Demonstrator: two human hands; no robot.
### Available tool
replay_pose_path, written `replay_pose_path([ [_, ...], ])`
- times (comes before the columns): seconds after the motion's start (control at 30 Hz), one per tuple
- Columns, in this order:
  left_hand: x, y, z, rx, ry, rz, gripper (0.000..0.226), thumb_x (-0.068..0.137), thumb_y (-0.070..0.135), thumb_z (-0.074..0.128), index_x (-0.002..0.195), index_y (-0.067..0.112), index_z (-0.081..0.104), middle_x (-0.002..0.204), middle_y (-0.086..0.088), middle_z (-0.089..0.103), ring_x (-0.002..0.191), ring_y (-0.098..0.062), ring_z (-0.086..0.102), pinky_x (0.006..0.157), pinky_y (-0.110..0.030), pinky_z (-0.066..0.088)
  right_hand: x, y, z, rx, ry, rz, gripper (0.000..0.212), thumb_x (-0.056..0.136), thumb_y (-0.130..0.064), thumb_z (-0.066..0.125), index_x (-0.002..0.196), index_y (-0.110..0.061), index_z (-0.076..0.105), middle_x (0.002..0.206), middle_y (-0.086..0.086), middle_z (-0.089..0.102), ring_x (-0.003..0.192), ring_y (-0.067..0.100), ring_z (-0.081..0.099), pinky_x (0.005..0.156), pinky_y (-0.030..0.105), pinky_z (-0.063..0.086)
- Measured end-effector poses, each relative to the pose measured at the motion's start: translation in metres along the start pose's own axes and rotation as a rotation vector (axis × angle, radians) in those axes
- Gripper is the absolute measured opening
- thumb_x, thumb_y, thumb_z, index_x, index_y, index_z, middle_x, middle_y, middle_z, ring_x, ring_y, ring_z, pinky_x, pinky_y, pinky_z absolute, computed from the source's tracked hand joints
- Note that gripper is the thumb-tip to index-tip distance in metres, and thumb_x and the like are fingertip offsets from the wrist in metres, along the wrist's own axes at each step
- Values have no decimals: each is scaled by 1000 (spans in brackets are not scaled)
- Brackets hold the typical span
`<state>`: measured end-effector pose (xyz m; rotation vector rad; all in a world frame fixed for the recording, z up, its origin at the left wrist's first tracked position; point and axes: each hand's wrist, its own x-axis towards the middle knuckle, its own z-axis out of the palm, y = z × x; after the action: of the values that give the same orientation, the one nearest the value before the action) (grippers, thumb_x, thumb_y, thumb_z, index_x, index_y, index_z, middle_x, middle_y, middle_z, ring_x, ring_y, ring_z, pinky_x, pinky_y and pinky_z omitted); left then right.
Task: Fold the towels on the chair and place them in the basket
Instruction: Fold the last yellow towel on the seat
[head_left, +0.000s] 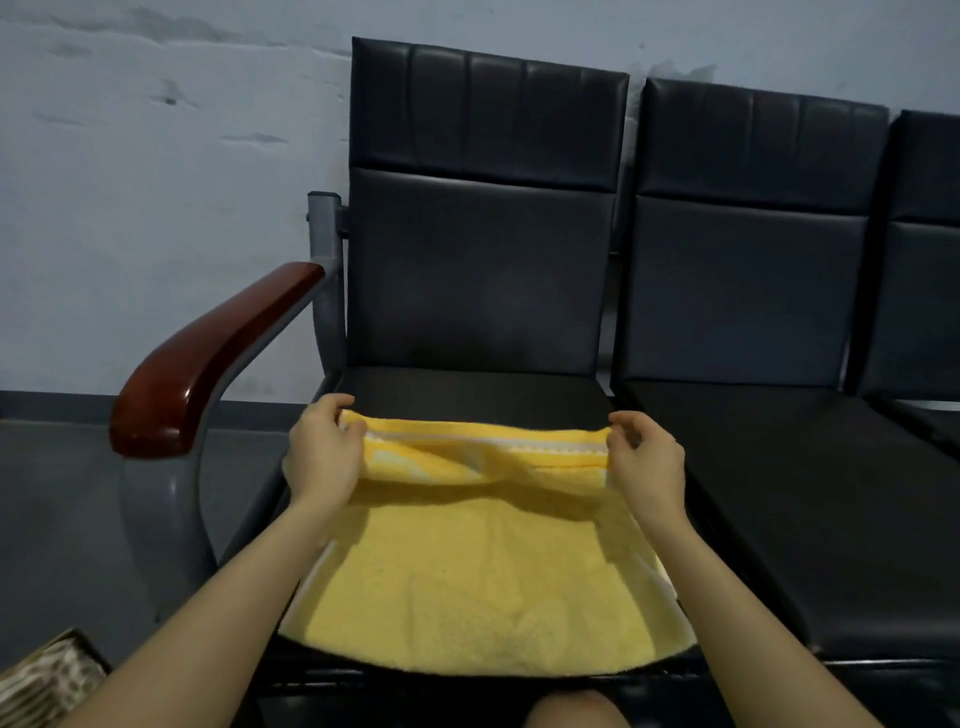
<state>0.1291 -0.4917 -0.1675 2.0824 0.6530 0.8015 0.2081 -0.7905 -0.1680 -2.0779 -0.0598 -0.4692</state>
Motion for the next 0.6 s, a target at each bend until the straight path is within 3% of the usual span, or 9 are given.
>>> replay_pose_path([
  [0.1, -2, -12, 8, 180, -81, -12, 35, 95, 16, 54, 130, 17, 55, 123, -7, 60, 110, -28, 55, 85, -44, 47, -2, 13, 9, -184, -91, 97, 31, 97, -20, 53, 128, -18, 58, 115, 2, 63, 97, 17, 60, 83, 38, 53],
  [0.2, 2, -20, 19, 224, -116, -23, 33, 96, 18, 54, 128, 13, 56, 124, -9, 59, 107, -27, 56, 84, -45, 49, -3, 27, 19, -241, -148, 203, 27, 97, -21, 53, 123, -18, 58, 115, 3, 61, 89, 13, 57, 76, 33, 49],
  [0.33, 17, -18, 32, 216, -110, 14, 29, 96, 18, 54, 124, 13, 58, 121, -8, 58, 105, -27, 56, 80, -41, 48, 9, 28, 25, -213, -82, 168, 18, 97, -20, 53, 114, -19, 58, 101, -4, 59, 88, 14, 55, 73, 33, 46],
  [0.47, 31, -22, 49, 287, -137, -8, 30, 96, 19, 53, 126, 13, 57, 119, -8, 58, 104, -26, 57, 81, -41, 50, 27, 34, 35, -299, -56, 165, 13, 95, -21, 56, 107, -19, 60, 88, -7, 58, 83, 13, 56, 90, 42, 48],
  [0.6, 35, -33, 64, 359, -141, -41, 27, 96, 19, 53, 121, 12, 61, 111, -8, 62, 98, -26, 58, 84, -40, 47, 32, 45, 46, -370, -88, 179, 11, 95, -20, 56, 104, -16, 60, 83, -6, 58, 76, 12, 53, 89, 37, 46],
])
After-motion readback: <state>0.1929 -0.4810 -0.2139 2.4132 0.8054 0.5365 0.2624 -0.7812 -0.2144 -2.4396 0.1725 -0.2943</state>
